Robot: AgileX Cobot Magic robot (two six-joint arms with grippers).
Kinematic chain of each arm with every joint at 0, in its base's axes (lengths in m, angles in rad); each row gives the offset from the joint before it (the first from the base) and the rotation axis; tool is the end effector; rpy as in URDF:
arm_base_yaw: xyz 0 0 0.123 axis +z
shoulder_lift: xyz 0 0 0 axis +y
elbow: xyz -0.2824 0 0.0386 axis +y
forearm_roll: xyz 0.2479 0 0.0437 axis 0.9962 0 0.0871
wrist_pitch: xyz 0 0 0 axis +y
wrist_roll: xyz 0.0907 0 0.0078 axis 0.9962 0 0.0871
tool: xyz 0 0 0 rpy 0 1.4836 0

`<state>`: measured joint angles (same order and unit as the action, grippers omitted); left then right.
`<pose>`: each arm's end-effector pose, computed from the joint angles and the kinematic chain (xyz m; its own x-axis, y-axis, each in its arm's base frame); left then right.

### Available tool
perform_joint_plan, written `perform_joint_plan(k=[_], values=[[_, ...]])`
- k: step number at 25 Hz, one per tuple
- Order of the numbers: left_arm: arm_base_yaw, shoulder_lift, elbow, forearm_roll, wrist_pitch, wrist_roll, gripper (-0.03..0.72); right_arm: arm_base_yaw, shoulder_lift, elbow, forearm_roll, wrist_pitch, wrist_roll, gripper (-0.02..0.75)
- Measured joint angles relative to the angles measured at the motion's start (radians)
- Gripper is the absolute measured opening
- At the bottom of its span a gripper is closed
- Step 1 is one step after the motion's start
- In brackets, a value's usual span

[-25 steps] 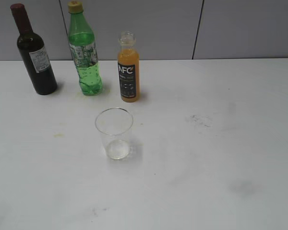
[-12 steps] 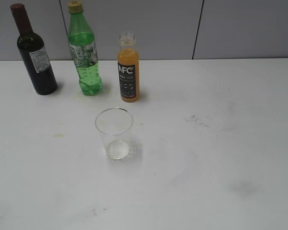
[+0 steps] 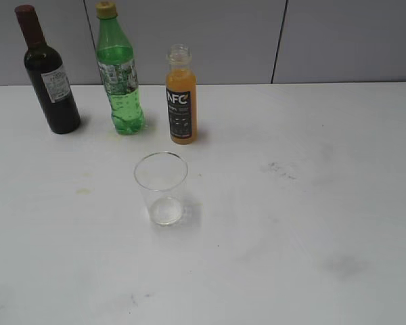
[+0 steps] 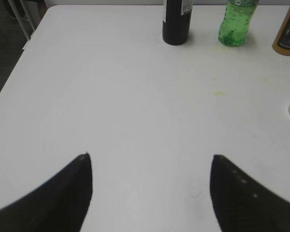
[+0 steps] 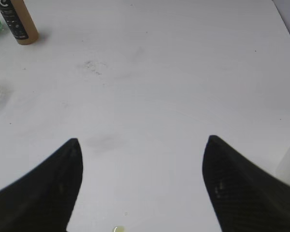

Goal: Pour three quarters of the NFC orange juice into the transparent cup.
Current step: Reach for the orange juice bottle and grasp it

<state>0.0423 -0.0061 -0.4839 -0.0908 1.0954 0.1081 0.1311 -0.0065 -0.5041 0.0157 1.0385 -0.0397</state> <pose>-0.0053 -0.0076 0.2702 -0.4905 0.0455 -0.8703 0.0606 0.9980 0.0180 -0.0056 0.0005 0.2801 -0.4181 -0.0871 -0.9042 -0.1562 0.9875 -0.0229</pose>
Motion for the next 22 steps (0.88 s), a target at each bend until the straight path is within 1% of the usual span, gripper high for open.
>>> perform_joint_plan(k=[18,22], values=[[0.000,0.000,0.000,0.000,0.000,0.000,0.584,0.000,0.000,0.000,0.000,0.000,0.001,0.592],[0.000,0.000,0.000,0.000,0.000,0.000,0.584,0.000,0.000,0.000,-0.016,0.000,0.021,0.592]])
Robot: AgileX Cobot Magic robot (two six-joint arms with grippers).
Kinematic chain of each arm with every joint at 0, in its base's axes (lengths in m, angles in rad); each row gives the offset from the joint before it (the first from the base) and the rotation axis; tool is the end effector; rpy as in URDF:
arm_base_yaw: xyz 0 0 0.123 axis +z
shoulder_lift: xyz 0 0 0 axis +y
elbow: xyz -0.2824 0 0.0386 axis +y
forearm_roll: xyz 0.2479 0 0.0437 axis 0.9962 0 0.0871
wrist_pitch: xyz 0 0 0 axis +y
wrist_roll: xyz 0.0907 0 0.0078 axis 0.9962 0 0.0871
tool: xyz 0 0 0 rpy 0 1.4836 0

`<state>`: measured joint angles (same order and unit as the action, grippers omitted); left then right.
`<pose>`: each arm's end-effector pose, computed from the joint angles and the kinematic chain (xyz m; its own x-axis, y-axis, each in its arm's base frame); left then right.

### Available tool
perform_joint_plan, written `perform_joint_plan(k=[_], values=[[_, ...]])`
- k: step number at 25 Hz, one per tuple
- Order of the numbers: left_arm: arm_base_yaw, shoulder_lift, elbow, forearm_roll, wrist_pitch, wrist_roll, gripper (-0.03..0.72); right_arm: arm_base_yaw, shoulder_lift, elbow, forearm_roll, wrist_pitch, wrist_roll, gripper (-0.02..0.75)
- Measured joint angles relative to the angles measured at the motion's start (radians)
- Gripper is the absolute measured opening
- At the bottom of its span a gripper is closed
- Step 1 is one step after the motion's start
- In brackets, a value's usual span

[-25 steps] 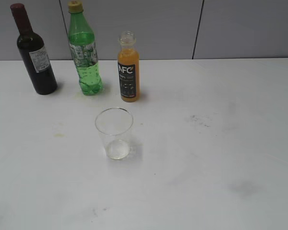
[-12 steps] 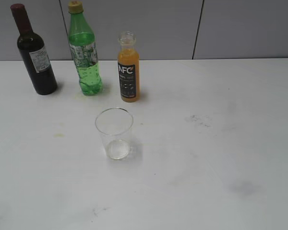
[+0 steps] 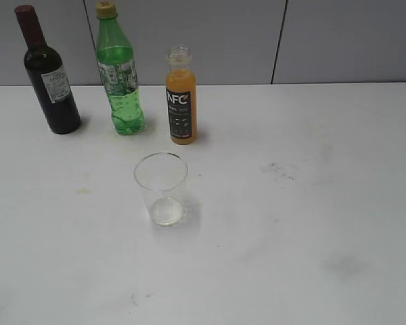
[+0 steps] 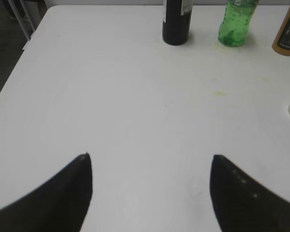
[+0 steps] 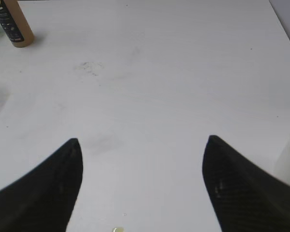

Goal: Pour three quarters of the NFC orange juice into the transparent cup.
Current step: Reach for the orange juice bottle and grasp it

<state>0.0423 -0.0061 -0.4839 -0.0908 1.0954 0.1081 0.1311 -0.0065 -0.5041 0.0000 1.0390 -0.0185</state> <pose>-0.0053 -0.0076 0.2702 -0.4905 0.0455 -0.8703 0.0606 0.9980 0.0180 -0.0054 -0.0007 0.2800 -0.4209 -0.0742 -0.9041 -0.1385 0.9902 -0.0167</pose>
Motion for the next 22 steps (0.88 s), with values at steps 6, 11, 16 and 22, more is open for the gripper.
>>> perform_joint_plan(k=[6,11,16,22], values=[[0.000,0.000,0.000,0.000,0.000,0.000,0.584,0.000,0.000,0.000,0.000,0.000,0.005,0.592],[0.000,0.000,0.000,0.000,0.000,0.000,0.584,0.000,0.000,0.000,0.000,0.000,0.005,0.592],[0.000,0.000,0.000,0.000,0.000,0.000,0.584,0.000,0.000,0.000,0.000,0.000,0.006,0.592],[0.000,0.000,0.000,0.000,0.000,0.000,0.584,0.000,0.000,0.000,0.000,0.000,0.006,0.592]])
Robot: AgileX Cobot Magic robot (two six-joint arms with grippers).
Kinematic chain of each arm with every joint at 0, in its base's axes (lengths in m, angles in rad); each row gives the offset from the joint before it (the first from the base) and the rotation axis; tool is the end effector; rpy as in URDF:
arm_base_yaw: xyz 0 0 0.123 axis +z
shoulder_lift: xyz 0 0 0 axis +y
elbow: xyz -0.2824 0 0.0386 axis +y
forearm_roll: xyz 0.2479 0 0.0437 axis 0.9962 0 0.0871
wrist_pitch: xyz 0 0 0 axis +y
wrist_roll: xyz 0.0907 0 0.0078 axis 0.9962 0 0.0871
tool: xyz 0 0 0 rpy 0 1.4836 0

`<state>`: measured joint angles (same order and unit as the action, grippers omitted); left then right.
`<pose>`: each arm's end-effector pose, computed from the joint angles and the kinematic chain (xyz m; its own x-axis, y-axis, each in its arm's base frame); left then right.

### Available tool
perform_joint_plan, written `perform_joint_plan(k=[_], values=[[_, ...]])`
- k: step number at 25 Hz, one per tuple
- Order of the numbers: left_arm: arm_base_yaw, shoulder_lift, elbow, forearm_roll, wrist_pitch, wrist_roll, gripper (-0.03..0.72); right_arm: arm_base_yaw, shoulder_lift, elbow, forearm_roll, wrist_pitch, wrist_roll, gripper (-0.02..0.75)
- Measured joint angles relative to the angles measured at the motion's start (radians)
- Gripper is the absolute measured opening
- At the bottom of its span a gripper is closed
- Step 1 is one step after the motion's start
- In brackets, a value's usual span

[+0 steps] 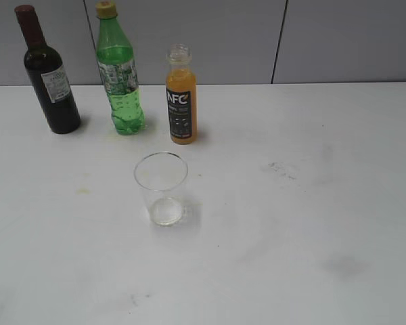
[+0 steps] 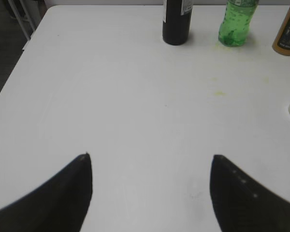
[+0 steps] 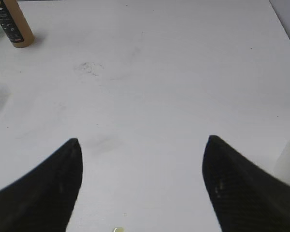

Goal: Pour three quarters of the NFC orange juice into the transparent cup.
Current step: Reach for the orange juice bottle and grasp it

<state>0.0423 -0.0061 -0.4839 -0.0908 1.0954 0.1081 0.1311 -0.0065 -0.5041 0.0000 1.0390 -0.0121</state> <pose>-0.0053 -0.0076 0.2702 -0.4905 0.0455 -0.8703 0.0606 0.9980 0.0180 -0.0054 -0.0007 0.2800 -0.4218 -0.0678 -0.9042 -0.1358 0.9907 -0.0109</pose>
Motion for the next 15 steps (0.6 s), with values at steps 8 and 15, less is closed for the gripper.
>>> perform_joint_plan(k=[8,15], values=[[0.000,0.000,0.000,0.000,0.000,0.000,0.584,0.000,0.000,0.000,0.000,0.000,0.000,0.592],[0.000,0.000,0.000,-0.011,0.000,0.000,0.584,0.000,0.000,0.000,0.000,0.000,0.000,0.592]])
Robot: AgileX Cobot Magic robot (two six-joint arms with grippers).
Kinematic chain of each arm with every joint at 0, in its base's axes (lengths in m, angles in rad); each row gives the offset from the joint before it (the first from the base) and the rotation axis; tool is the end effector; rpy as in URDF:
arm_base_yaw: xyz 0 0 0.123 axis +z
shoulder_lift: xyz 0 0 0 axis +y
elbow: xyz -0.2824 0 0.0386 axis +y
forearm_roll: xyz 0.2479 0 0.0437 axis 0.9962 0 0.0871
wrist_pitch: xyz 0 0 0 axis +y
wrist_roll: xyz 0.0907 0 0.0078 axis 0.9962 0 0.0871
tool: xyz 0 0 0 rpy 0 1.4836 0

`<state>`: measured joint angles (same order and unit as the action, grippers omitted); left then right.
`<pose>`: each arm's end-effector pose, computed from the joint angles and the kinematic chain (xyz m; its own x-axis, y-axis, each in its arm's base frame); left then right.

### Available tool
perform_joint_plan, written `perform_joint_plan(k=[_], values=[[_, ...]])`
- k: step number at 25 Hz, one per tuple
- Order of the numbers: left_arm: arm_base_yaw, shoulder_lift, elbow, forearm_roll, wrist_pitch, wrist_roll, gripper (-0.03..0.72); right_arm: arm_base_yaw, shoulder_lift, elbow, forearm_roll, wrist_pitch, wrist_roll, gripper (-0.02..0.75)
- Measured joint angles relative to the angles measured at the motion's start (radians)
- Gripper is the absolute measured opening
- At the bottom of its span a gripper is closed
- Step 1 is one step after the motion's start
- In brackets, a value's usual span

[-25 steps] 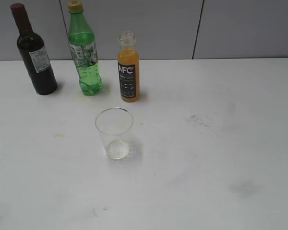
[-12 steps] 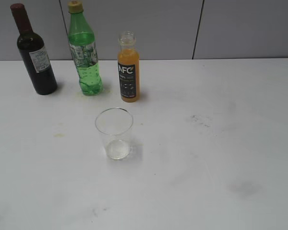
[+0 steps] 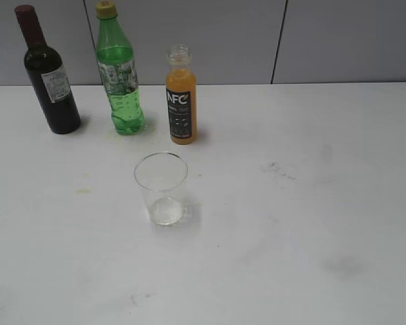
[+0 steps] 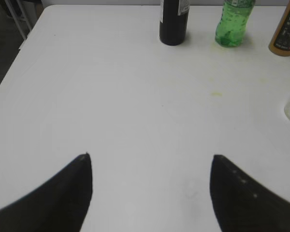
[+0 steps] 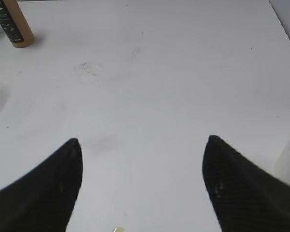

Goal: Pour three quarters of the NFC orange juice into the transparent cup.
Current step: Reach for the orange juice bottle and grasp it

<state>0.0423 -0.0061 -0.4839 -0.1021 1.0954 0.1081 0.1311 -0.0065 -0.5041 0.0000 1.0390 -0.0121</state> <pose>-0.0053 -0.0085 0.2703 -0.4899 0.0403 -0.8709 0.0667 0.9977 0.0086 -0.0054 -0.0007 0.2800 -0.4218 -0.0678 -0.9042 -0.1358 0.9907 -0.0109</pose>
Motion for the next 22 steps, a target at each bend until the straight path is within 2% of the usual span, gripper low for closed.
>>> perform_joint_plan(k=[5,10,15,18,22], values=[[0.000,0.000,-0.002,0.003,-0.011,0.000,0.585,0.000,0.000,0.000,0.000,0.000,0.000,0.592],[0.000,0.026,-0.028,0.006,-0.155,0.029,0.638,0.000,0.000,0.000,0.000,0.000,0.000,0.592],[-0.010,0.185,-0.031,-0.032,-0.296,0.038,0.648,0.000,0.000,0.000,0.000,0.000,0.000,0.592],[-0.064,0.283,-0.031,-0.069,-0.432,0.043,0.639,0.000,0.000,0.000,0.000,0.000,0.000,0.592],[-0.189,0.411,-0.031,-0.068,-0.565,0.106,0.634,0.000,0.000,0.000,0.000,0.000,0.000,0.592]])
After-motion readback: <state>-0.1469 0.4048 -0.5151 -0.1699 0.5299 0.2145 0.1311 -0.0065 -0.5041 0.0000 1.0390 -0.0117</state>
